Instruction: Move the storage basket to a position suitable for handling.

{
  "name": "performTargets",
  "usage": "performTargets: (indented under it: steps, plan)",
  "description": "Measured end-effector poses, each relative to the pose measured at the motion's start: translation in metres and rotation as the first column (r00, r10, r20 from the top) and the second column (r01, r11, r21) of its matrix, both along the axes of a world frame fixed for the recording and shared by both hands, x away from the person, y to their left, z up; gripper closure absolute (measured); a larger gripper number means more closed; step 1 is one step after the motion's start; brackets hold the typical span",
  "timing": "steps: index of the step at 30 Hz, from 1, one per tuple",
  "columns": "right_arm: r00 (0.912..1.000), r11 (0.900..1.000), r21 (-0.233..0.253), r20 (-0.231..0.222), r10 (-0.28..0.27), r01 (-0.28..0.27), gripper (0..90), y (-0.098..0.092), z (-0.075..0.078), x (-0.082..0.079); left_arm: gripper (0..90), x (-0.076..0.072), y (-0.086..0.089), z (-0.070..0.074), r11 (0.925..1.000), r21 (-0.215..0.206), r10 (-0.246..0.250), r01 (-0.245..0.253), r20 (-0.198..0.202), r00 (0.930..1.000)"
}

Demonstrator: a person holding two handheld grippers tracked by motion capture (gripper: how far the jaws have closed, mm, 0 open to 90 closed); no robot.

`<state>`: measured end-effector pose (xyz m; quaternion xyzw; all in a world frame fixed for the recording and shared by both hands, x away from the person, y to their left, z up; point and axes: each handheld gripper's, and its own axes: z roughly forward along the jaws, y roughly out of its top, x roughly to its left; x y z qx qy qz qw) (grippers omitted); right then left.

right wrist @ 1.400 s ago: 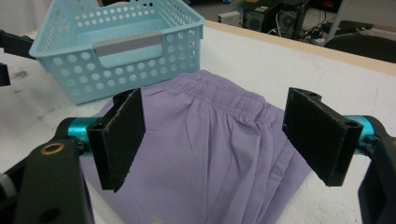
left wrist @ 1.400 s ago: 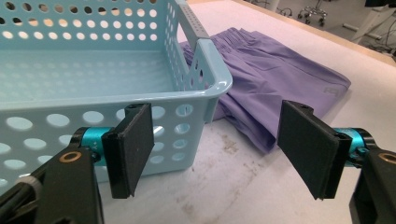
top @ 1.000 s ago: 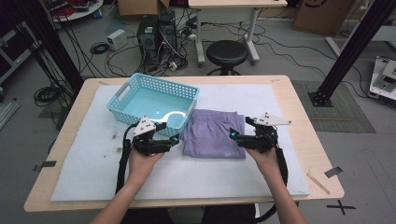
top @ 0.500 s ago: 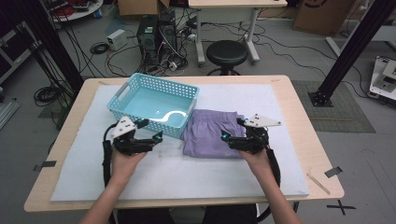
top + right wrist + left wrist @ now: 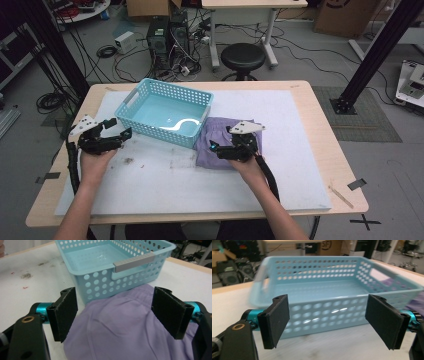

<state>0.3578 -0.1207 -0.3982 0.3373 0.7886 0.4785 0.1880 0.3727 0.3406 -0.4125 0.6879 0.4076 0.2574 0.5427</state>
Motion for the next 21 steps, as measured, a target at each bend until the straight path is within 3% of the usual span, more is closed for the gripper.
performTargets:
  steps: [4,8,12,17,20,21]
  plan:
    - [0.9997,1.000,-0.004,-0.021,0.011,-0.011,22.0,0.017,-0.006,0.007,18.8,0.015,0.011,-0.003,0.9994,0.026,0.023,-0.022,-0.038,0.9990]
    - [0.9991,0.999,-0.030,-0.040,0.015,-0.016,24.0,0.035,-0.014,0.013,18.9,0.026,0.022,-0.010,0.9991,-0.002,0.043,-0.043,-0.057,0.9975]
    - [0.9982,0.998,-0.050,-0.050,0.033,-0.035,24.3,0.051,-0.015,0.019,18.9,0.035,0.032,-0.024,0.9983,-0.012,0.055,-0.057,-0.122,0.9910]
    - [0.9973,0.995,-0.083,-0.060,0.043,-0.048,24.9,0.067,-0.012,0.028,21.0,0.044,0.030,-0.032,0.9983,0.013,0.057,-0.056,-0.112,0.9920]
    - [0.9959,0.994,-0.104,-0.084,0.033,-0.042,25.1,0.073,-0.014,0.032,23.1,0.057,0.027,-0.032,0.9982,0.043,0.049,-0.041,-0.178,0.9829]
    - [0.9955,0.993,-0.109,-0.089,0.030,-0.040,25.4,0.074,-0.015,0.034,23.4,0.059,0.026,-0.031,0.9981,0.046,0.047,-0.040,-0.161,0.9859]
